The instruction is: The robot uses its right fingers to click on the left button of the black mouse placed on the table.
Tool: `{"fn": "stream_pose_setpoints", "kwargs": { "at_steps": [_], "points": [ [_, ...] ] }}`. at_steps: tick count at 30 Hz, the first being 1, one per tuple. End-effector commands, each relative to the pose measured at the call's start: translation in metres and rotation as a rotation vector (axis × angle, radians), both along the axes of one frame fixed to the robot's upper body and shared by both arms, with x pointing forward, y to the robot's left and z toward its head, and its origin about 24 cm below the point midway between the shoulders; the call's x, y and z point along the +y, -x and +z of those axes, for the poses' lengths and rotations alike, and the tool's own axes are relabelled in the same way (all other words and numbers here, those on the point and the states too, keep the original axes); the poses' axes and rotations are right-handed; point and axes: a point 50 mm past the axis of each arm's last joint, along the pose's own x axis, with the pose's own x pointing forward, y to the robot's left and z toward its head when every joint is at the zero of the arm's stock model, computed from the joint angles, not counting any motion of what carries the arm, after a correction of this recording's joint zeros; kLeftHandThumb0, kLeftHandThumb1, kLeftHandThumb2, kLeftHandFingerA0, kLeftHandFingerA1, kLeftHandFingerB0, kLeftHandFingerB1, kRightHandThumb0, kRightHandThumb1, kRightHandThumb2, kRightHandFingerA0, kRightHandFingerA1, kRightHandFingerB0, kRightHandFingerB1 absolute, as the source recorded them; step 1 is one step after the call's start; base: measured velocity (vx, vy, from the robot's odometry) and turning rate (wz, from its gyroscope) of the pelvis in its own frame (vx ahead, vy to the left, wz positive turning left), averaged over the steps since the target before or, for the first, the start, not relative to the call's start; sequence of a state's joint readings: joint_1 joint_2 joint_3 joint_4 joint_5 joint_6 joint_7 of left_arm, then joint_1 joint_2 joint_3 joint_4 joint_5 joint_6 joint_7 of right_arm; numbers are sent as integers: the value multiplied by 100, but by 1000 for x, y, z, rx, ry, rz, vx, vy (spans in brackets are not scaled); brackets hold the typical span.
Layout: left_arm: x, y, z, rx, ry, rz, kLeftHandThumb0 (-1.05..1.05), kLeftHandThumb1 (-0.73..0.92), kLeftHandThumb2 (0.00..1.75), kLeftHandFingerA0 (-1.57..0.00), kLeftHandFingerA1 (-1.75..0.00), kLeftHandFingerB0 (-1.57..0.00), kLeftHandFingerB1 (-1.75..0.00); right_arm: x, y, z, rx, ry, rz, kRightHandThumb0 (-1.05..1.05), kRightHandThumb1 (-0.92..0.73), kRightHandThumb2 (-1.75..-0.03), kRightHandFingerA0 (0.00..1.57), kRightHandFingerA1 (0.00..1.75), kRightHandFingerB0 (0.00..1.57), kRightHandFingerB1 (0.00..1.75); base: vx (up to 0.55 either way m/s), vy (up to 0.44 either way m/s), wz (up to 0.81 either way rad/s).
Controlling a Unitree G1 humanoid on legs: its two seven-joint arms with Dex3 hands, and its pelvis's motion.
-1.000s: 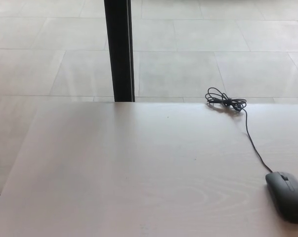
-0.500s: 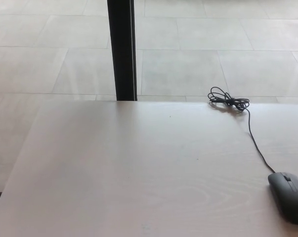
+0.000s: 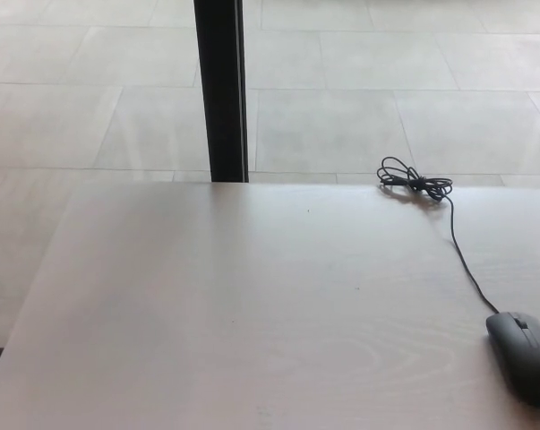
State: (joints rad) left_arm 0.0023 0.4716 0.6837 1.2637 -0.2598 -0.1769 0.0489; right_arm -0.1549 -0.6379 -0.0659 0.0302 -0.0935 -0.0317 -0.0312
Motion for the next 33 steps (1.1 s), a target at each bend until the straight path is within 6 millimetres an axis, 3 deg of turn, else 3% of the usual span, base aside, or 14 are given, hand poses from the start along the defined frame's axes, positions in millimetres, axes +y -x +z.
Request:
{"fn": "stream_pose_setpoints", "kwargs": {
  "at_steps": [1,2,3,10,11,12,13,14,15,16,22,33],
  "points": [
    [10,-2,11,-18,-19,-8,-26,55,56,-78,-68,-68,-56,15,-7,-16,178,266,100,-65,-76,-63,31,41,14,26,0,0,0],
    [11,-2,11,-15,-23,-17,-26,55,56,-78,-68,-68,-56,19,-8,-22,216,283,107,-65,-76,-63,31,41,14,26,0,0,0],
    [11,-2,11,-29,-19,-11,-25,56,56,-76,-67,-68,-56,21,-8,-25,226,271,117,-67,-61,-90,24,51,9,40,0,0,0],
    [10,-6,11,-29,-15,-16,-25,55,55,-76,-67,-69,-56,29,-9,-39,267,293,165,-63,-61,-89,22,50,13,40,0,0,0],
    [10,-6,11,-26,-16,-17,-27,54,55,-79,-66,-71,-55,31,-10,-47,294,320,165,-53,-77,-63,28,43,22,28,0,0,0],
    [10,-7,11,-42,-8,-9,-27,54,55,-80,-68,-71,-55,31,-10,-50,312,323,167,-52,-78,-64,28,42,22,28,0,0,0],
    [11,-8,12,-54,-4,-5,-27,55,55,-80,-68,-71,-56,30,-11,-53,325,357,170,-58,-65,-88,22,48,15,40,0,0,0],
    [11,-9,12,-90,10,4,-23,57,56,-77,-71,-69,-59,29,-11,-55,330,397,167,-60,-65,-91,24,50,13,41,0,0,0],
    [11,-9,13,-93,9,3,-25,56,56,-78,-67,-70,-58,29,-12,-56,331,412,164,-59,-65,-91,25,50,13,41,0,0,0],
    [11,-11,13,-72,-5,-16,-26,58,56,-77,-67,-68,-57,29,-12,-56,338,427,160,-56,-82,-64,27,41,19,27,0,0,0],
    [11,-12,13,-51,-6,-25,-29,57,56,-78,-66,-68,-54,29,-17,-58,349,461,147,-56,-80,-64,19,46,20,27,0,0,0],
    [11,-11,13,-47,-7,-36,-31,58,57,-77,-63,-69,-52,31,-27,-54,313,599,122,-62,-82,-64,20,46,28,29,0,0,0]
  ]
}}
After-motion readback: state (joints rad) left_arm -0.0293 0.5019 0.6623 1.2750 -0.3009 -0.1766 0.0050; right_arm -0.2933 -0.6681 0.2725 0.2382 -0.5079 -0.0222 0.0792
